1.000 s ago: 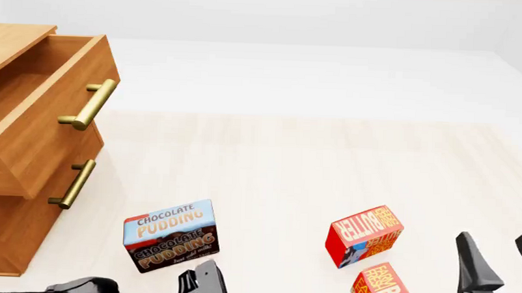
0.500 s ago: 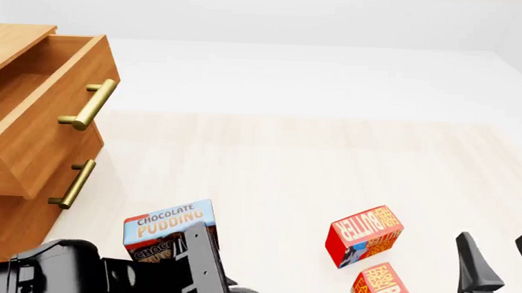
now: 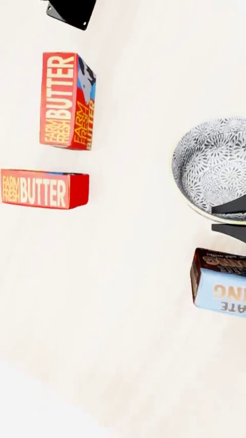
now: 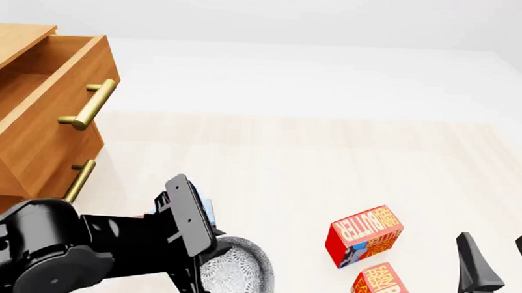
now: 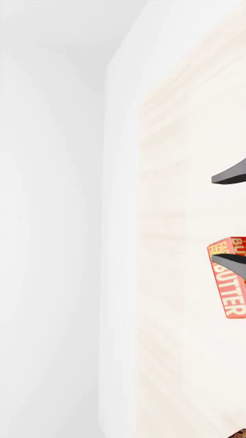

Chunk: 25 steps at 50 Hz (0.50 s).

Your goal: Put the bowl in the top drawer of the cabinet.

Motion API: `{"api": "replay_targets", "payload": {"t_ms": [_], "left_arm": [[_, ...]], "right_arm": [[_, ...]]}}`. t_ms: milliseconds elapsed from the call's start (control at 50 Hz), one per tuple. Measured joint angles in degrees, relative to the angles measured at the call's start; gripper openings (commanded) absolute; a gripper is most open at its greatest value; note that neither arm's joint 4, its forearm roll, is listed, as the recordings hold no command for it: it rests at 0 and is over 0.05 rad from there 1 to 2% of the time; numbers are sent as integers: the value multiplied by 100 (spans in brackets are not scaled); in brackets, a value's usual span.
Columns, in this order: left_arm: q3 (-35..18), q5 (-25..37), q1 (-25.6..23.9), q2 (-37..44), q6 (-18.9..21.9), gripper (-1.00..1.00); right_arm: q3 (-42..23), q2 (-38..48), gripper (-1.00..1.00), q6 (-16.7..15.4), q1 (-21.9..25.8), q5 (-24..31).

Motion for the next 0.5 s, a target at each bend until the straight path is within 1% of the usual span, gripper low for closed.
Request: {"api": "replay_targets", "payload": {"t_ms": [260,500], "left_arm": [[-298,204,330,-143,123,-100],[-713,476,487,-337,78,-100]], "right_arm": [[0,-4,100,-5,15,1],[-1,-20,100,-4,35,9]]}}
